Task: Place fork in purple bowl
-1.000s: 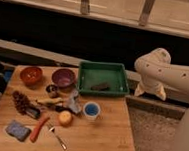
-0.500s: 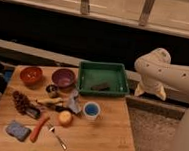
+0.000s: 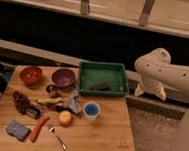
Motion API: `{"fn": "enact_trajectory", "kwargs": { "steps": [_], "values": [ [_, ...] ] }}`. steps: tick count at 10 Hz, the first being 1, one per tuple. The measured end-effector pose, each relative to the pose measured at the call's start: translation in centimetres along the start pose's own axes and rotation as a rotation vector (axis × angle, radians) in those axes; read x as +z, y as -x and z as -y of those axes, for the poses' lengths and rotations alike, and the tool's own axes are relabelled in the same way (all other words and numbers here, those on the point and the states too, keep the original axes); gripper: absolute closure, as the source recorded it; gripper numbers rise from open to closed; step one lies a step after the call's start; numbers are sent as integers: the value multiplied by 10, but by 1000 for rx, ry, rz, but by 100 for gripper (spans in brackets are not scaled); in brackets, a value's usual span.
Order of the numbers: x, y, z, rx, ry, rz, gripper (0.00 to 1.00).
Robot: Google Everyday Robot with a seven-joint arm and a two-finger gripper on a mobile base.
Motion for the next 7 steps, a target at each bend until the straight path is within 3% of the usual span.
{"fn": "enact_trajectory", "kwargs": {
  "steps": [5,7],
  "values": [
    [-4,-2,-3,-36,-4,19,20],
    [-18,-8,-36,-158,8,62,20]
  ]
}}
